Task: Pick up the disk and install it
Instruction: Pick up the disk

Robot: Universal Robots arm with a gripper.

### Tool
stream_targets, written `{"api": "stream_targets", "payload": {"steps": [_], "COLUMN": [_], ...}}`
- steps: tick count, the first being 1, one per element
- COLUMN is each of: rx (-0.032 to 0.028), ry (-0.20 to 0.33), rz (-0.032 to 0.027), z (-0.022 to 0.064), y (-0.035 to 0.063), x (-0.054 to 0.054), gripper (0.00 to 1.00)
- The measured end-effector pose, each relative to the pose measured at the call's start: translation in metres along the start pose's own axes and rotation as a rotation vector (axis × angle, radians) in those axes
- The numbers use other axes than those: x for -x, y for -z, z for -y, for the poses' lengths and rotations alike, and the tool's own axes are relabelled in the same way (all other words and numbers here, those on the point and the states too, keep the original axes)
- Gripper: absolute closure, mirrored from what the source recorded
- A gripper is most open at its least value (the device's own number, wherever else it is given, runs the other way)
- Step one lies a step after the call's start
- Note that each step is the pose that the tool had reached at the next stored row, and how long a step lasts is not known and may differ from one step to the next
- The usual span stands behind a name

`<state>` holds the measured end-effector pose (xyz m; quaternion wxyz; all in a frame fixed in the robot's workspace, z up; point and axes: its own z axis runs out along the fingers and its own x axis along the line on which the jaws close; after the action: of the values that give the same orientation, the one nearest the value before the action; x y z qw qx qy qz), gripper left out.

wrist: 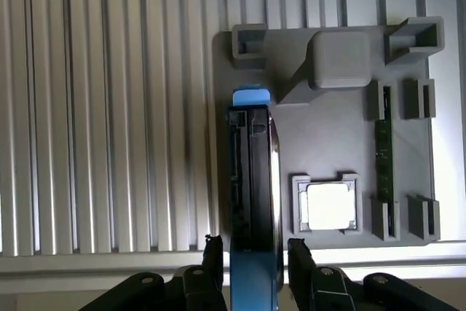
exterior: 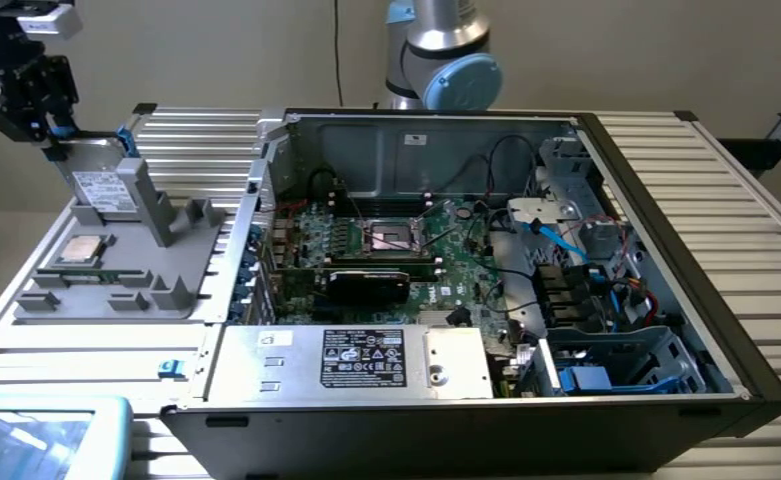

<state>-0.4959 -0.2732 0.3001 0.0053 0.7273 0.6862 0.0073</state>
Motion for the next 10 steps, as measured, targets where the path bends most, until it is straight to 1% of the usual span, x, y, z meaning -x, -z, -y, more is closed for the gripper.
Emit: {"api": "stream_targets", "payload": {"steps": [10], "rx": [0.0], "ry": [0.0], "rz": [0.0], "z": [0.0014], "y": [-0.0058], "x": [-0.0002], "gripper": [0.52]}}
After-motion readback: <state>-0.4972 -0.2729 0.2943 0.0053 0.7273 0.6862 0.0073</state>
